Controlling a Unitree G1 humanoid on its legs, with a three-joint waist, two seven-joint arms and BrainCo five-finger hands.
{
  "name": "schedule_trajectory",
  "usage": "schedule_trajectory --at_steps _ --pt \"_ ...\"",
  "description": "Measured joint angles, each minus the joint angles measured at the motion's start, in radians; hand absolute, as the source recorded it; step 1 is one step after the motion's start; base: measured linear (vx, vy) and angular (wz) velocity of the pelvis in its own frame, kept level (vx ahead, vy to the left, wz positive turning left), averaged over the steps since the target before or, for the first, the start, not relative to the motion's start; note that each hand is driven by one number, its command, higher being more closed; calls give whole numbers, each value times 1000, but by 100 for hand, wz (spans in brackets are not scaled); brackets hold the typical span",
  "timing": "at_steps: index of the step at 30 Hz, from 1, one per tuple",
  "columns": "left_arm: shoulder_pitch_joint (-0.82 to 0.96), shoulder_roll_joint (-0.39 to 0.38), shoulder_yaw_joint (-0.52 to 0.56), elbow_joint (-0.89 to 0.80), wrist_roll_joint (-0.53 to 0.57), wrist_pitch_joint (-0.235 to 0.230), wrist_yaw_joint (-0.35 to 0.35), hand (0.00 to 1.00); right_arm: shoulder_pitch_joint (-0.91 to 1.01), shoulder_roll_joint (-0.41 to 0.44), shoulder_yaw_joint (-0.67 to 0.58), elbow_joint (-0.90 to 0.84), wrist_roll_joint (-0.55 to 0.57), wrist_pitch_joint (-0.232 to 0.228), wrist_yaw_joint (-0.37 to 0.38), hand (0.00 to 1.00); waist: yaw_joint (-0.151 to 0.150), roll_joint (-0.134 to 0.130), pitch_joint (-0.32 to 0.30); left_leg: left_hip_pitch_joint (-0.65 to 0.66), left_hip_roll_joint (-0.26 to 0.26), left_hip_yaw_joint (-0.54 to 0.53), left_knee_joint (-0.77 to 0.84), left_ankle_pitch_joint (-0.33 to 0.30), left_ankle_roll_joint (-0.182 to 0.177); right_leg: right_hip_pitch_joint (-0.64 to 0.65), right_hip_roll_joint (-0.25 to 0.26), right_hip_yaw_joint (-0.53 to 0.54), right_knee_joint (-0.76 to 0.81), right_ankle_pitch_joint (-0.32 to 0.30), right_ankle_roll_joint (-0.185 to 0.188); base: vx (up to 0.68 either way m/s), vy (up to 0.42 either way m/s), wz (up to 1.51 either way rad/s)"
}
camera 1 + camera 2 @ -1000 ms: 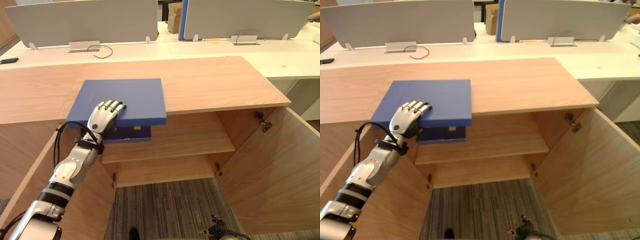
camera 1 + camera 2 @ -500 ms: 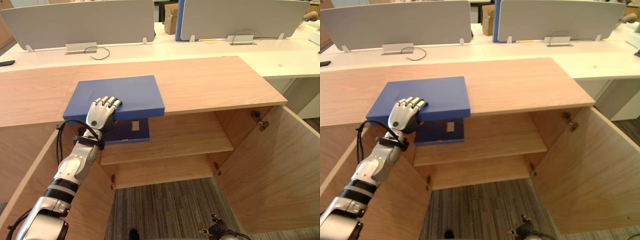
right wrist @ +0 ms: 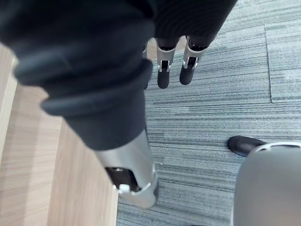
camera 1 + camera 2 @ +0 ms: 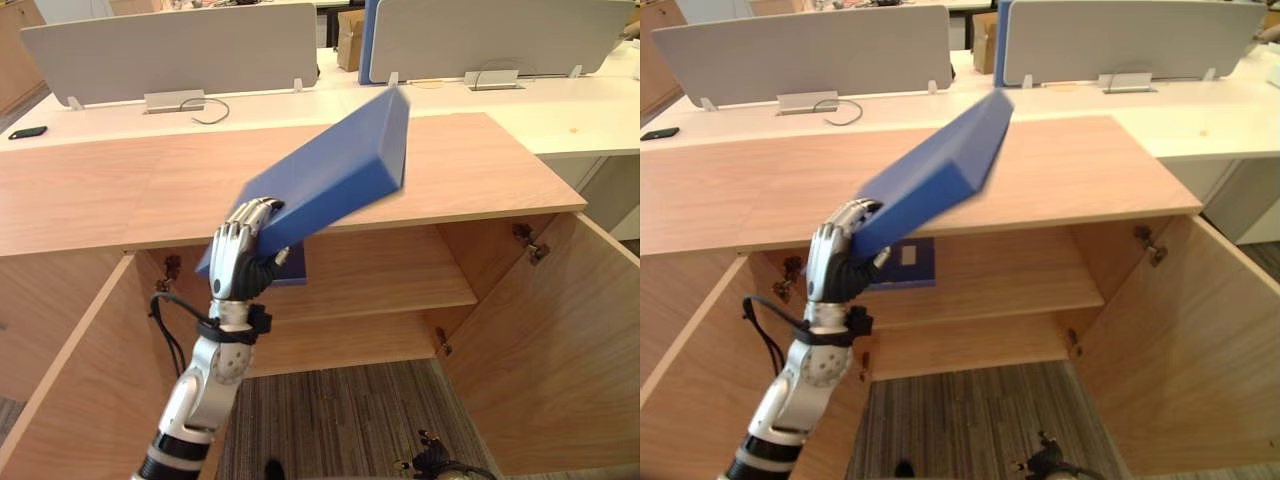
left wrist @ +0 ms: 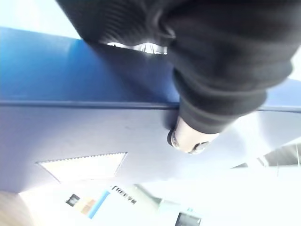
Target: Walk over to the cabinet, pick up the folder, carry it to the office cabinet, place the folder inside the office cabinet, then close the office cabinet door
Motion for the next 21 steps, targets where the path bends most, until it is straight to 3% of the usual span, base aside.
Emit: schedule_trajectory --at_steps 5,13,15,16,18,21 --pt "50 -60 45 -59 -355 -17 -17 100 42 0 68 -144 110 0 -10 0 3 11 -10 -27 18 5 0 19 3 -41 17 20 20 6 -9 -52 1 -4" --pt "116 -98 176 -166 -677 -38 -47 100 65 1 94 -608 258 -30 1 0 6 9 -5 -34 21 0 0 32 8 -55 21 14 32 14 -13 -90 19 1" --pt "116 -97 200 -199 -842 -80 -109 100 64 1 111 -795 381 -58 31 0 9 8 -2 -36 17 -3 0 33 10 -55 18 11 31 12 -18 -58 35 3" --pt "116 -97 201 -202 -856 -83 -114 100 64 1 113 -816 389 -60 35 0 9 8 -2 -36 17 -3 0 33 10 -55 17 11 31 12 -18 -37 36 6" --pt "114 -92 209 -205 -985 -99 -174 100 44 -5 118 -976 529 -87 78 0 11 6 -2 -41 13 -8 1 39 18 -57 15 7 29 14 -19 -18 29 6" --pt "113 -75 218 -204 -1078 -100 -212 100 -45 -45 117 -1108 658 -101 106 0 14 1 0 -45 13 -8 2 45 21 -60 15 7 25 28 -5 0 0 0"
